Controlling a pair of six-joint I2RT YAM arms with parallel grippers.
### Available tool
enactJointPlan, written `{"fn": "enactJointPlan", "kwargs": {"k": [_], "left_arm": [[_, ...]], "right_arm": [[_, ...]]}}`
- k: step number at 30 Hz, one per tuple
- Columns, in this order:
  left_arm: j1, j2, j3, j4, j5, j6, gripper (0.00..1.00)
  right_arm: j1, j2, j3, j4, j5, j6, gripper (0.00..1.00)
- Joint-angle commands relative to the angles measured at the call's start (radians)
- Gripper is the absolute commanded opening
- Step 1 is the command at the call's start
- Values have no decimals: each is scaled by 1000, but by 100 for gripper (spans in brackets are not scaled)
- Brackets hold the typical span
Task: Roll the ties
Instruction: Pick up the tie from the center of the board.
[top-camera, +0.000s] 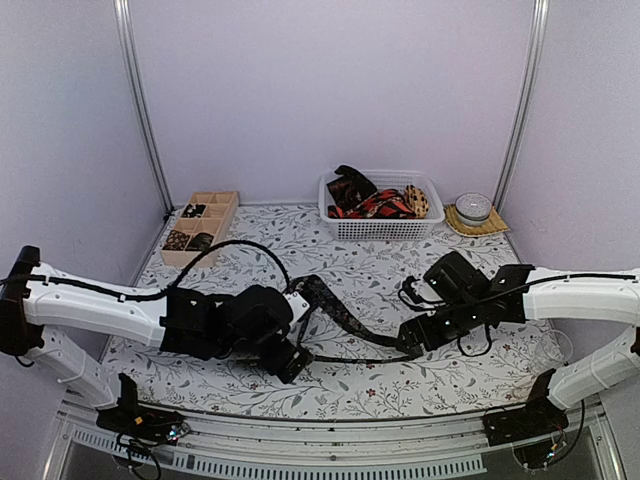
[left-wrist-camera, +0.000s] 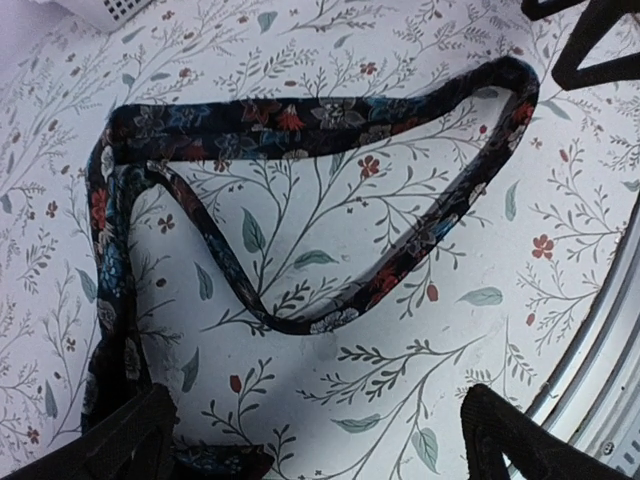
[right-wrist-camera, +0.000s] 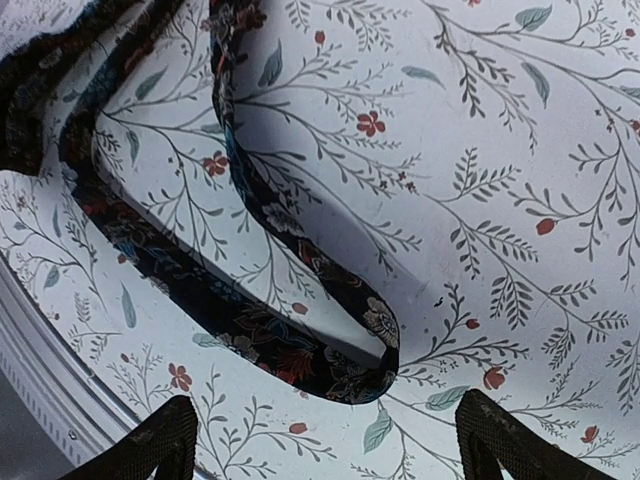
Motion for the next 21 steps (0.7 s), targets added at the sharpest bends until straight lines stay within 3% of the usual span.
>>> {"fn": "enactJointPlan", "kwargs": {"k": [1, 6, 9, 15, 17, 21], "left_arm": [[-55, 55, -10, -114, -174, -223, 100], [-60, 75, -41, -270, -250, -431, 100], [-60, 73, -73, -276, -250, -501, 100], [-37, 52, -129, -224, -222, -522, 100], [-24, 31, -143, -217, -222, -525, 100], [10, -37, -173, -209, -229, -523, 100]], "right_arm": [[71, 108, 34, -78, 100, 27, 89], [125, 236, 95, -133, 187, 51, 89], [139, 316, 125, -136, 213, 46, 86], [145, 412, 168, -146, 267, 31, 65], [145, 419, 180, -152, 284, 27, 50], [145, 400, 210, -193, 313, 24, 5]]}}
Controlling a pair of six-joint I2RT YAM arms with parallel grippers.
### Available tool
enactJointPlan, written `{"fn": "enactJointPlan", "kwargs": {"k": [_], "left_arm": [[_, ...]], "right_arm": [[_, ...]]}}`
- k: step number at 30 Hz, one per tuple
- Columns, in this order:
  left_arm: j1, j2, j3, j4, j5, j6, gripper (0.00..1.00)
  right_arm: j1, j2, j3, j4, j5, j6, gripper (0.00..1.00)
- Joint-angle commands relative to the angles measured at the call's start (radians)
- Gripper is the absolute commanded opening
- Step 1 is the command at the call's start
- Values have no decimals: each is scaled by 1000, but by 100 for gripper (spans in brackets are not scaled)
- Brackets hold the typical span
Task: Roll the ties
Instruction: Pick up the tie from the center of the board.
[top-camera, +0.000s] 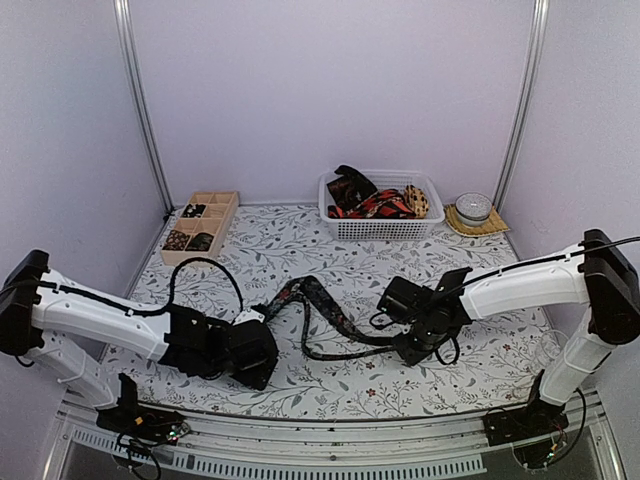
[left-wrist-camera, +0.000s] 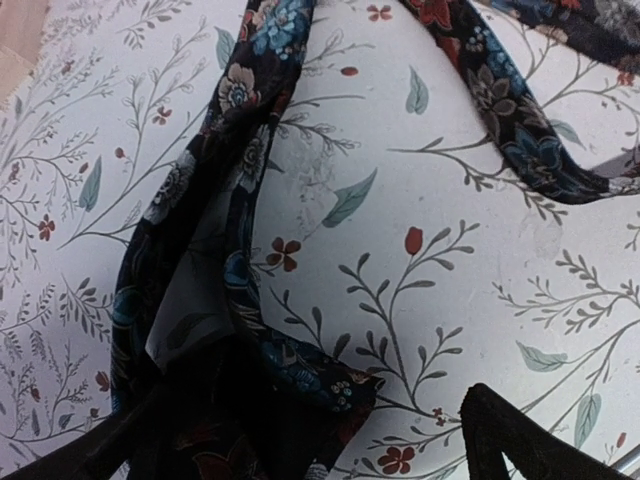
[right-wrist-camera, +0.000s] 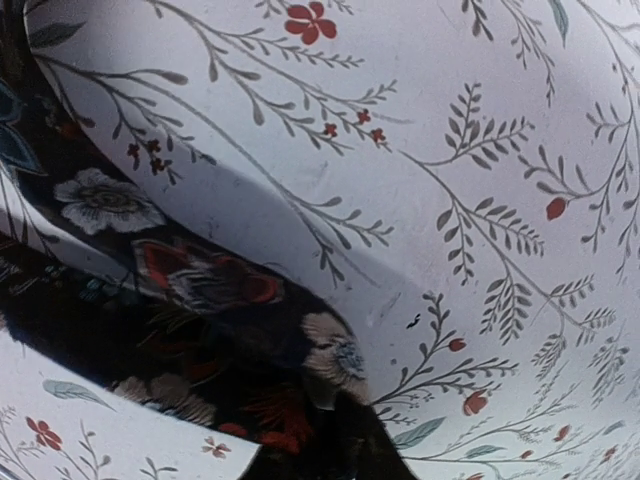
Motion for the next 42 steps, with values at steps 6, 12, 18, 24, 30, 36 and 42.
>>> {"fn": "enactJointPlan", "kwargs": {"k": [6, 12, 18, 24, 30, 36, 42], "left_arm": [[127, -186, -54, 53, -4, 60, 100], [168, -273, 44, 69, -44, 303, 100], [187, -363, 94, 210, 56, 528, 100], [188, -339, 51, 258, 164, 609, 100], [160, -194, 38, 180, 193, 502, 100], [133, -171, -27, 246, 224, 469, 100], [86, -190, -67, 265, 270, 258, 100]], "right_arm": [[7, -134, 198, -177, 34, -59, 0], [6, -312, 463, -223, -248, -165, 0], [5, -293, 763, -242, -441, -234, 0], [-56, -228, 1009, -355, -205, -244, 0], [-172, -190, 1102, -470, -5, -267, 0], [-291, -169, 1023, -509, 116, -288, 0], [-371, -167, 944, -477, 166, -306, 0]]}}
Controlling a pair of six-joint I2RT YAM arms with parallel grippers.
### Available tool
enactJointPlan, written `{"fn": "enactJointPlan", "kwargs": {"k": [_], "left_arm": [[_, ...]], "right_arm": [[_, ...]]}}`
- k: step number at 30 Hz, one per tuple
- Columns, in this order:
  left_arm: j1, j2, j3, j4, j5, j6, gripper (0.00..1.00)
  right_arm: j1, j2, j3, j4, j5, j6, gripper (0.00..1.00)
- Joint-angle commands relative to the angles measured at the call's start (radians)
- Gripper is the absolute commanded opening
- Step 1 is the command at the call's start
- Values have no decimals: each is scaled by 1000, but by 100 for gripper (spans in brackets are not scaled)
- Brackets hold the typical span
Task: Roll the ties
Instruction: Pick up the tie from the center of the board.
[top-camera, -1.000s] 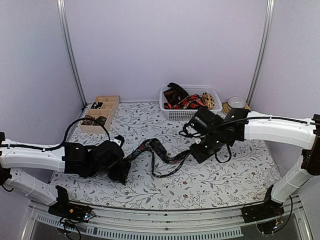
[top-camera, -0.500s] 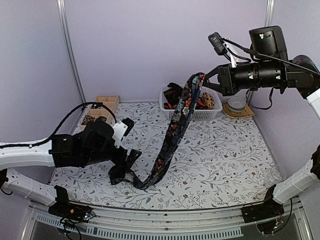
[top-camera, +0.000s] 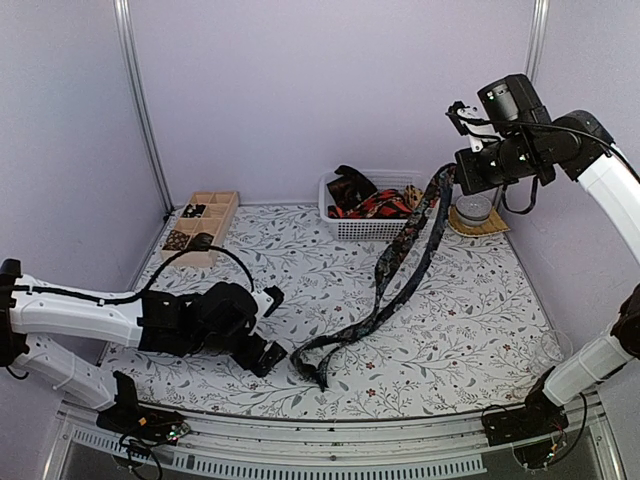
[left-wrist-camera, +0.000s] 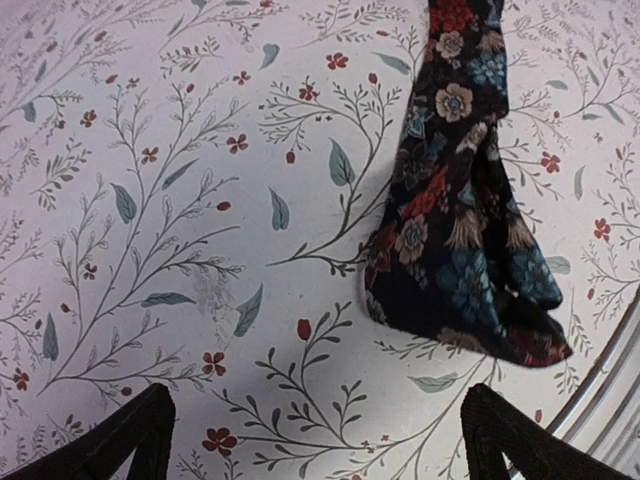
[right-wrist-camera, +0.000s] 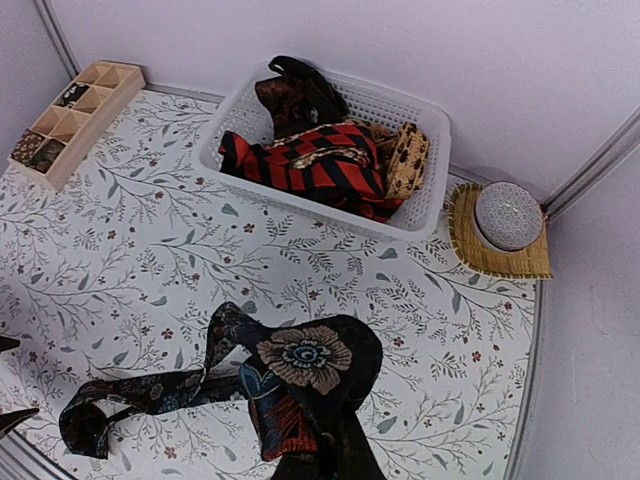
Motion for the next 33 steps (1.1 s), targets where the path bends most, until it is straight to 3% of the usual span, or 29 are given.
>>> {"fn": "enactJointPlan", "kwargs": {"k": [1, 4, 7, 15, 17, 25, 33], "left_arm": [[-72, -12, -27, 18, 8, -268, 100], [-157, 24, -18, 6, -71, -502, 100], [-244, 128, 76, -29, -127, -642, 100], [-326, 659, 632, -509, -179, -716, 100], [-327, 753, 708, -558, -178, -721, 100], [-260, 775, 687, -536, -185, -777, 100], [-221, 792, 716, -430, -134, -703, 100]], "right_arm": [[-49, 31, -38, 7, 86, -20, 0], [-66, 28, -74, 36, 90, -25, 0], [-83, 24, -108, 63, 84, -31, 0], [-102, -11, -177, 110, 48, -36, 0], [-103, -25, -192, 119, 39, -34, 0], [-103, -68, -232, 146, 4, -42, 0], [-103, -64, -237, 156, -14, -46, 0]]}}
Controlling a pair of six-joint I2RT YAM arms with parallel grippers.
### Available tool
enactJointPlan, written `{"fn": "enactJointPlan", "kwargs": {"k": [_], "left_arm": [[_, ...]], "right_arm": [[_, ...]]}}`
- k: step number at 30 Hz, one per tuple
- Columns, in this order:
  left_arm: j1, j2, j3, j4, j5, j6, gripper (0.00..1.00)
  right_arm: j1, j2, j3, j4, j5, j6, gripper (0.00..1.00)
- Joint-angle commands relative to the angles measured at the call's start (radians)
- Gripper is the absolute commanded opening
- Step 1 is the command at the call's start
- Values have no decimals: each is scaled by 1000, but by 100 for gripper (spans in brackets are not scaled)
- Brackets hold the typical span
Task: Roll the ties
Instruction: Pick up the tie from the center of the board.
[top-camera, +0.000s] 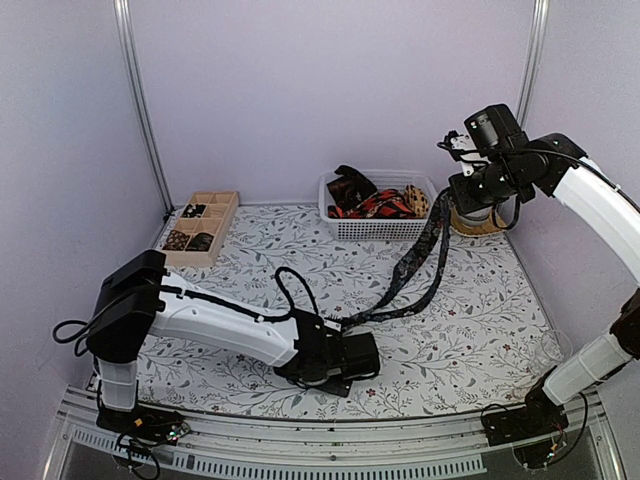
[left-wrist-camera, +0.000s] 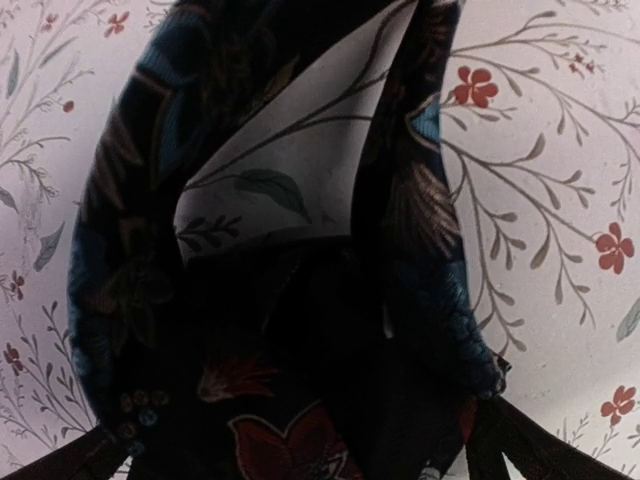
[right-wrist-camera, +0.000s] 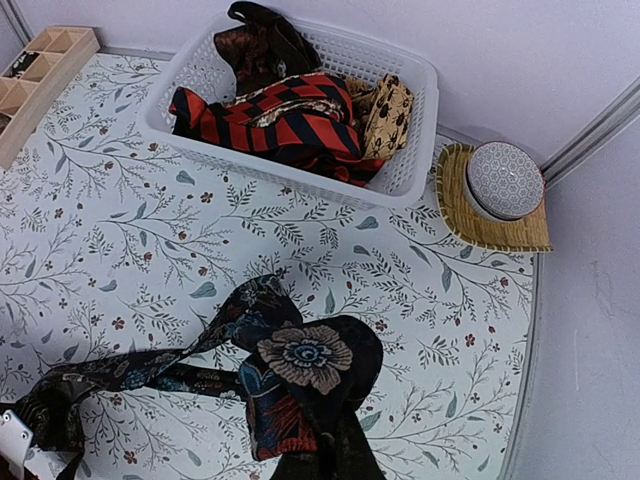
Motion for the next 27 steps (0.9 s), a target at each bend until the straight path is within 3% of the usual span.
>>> {"fn": "enactJointPlan", "kwargs": {"k": [1, 7, 18, 22, 27], "left_arm": [[17, 12, 13, 72, 44, 36, 100], [11, -2, -1, 138, 90, -4, 100], [58, -20, -39, 150, 8, -103, 96], [70, -12, -44, 157, 8, -109, 87], [82, -36, -66, 175, 9, -106, 65]], "right_arm": [[-7, -63, -7, 28, -21, -9, 0], [-7, -71, -12, 32, -30, -10, 0], [-7, -84, -29, 40, -42, -9, 0], [-7, -88, -36, 41, -47, -10, 0], [-7, -92, -41, 44, -46, -12, 0]]}}
